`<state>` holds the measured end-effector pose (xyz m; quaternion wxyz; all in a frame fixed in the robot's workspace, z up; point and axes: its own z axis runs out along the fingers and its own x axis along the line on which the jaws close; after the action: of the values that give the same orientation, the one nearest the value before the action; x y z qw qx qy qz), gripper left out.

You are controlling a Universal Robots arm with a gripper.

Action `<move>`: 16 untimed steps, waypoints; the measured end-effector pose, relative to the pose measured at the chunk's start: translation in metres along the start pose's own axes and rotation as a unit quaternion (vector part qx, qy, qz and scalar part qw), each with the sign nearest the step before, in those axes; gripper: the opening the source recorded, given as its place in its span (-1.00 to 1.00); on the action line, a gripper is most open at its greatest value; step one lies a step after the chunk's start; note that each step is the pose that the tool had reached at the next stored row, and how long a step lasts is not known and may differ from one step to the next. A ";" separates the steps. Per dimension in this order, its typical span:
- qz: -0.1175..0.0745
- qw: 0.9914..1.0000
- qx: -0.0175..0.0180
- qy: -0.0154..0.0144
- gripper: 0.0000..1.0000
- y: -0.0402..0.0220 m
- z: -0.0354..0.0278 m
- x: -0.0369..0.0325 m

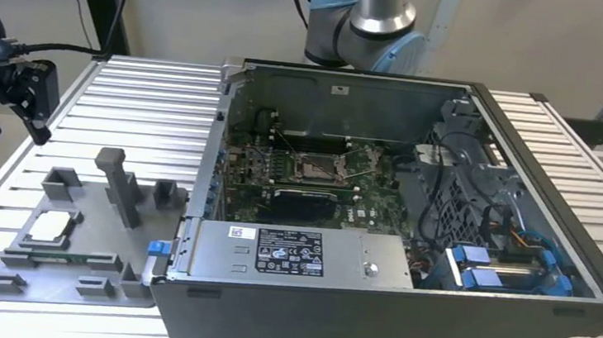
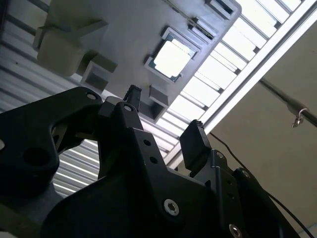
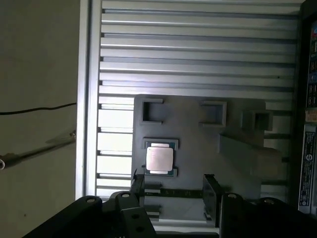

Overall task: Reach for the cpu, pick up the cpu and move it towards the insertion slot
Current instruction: 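Pick up the cpu and move it towards the insertion slot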

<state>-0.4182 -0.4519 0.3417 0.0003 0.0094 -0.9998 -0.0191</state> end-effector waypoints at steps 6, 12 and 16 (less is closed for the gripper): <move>0.000 1.000 0.000 0.000 1.00 -0.0001 0.0024 0.0000; 0.000 1.000 0.000 0.000 1.00 -0.0002 0.0058 0.0000; 0.000 1.000 0.000 0.000 1.00 -0.0003 0.0084 0.0000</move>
<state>-0.4182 -0.4519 0.3333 0.0003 0.0094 -0.9998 -0.0191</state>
